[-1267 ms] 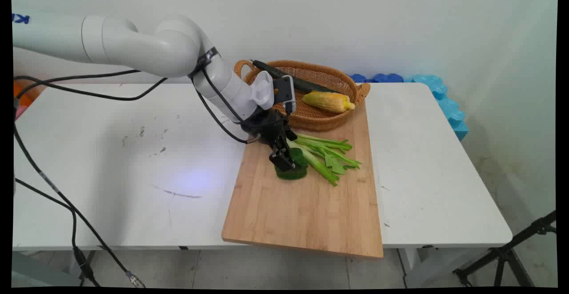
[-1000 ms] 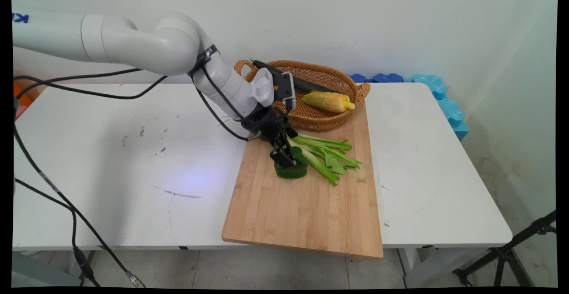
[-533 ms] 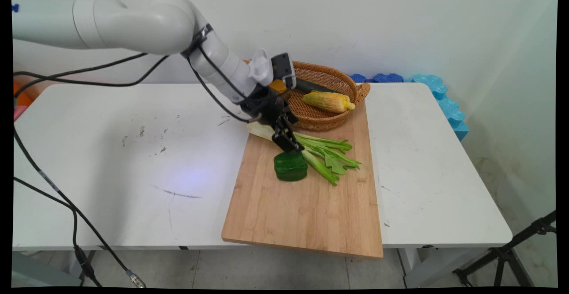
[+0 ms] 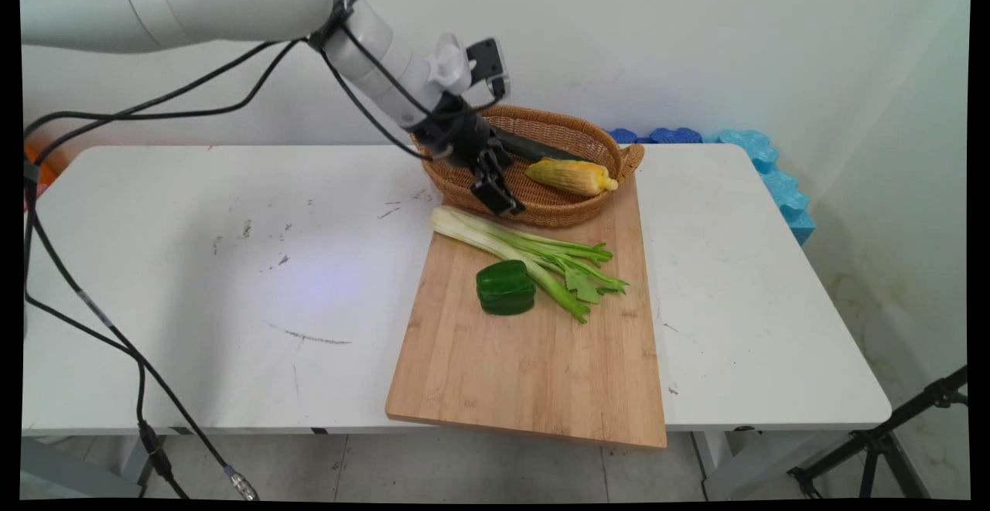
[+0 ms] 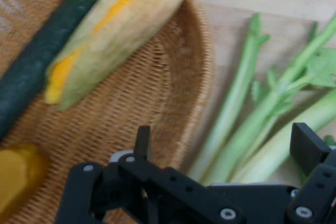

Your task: Pick up the potato from the vegetable basket

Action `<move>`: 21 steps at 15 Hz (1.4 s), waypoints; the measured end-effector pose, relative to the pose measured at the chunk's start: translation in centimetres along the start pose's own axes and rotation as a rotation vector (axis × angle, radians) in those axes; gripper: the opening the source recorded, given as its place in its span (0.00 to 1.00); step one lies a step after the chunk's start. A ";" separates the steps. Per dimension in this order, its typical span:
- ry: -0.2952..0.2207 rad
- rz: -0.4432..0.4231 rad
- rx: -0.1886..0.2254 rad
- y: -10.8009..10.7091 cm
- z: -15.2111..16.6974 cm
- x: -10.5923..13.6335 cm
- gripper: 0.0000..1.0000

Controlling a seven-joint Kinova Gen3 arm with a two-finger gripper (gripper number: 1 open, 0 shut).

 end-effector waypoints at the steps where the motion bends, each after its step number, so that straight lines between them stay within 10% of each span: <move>1: -0.003 0.004 0.011 -0.8 -0.2 0.1 1.00; 21: -0.114 0.142 0.126 -12.2 4.1 -1.1 1.00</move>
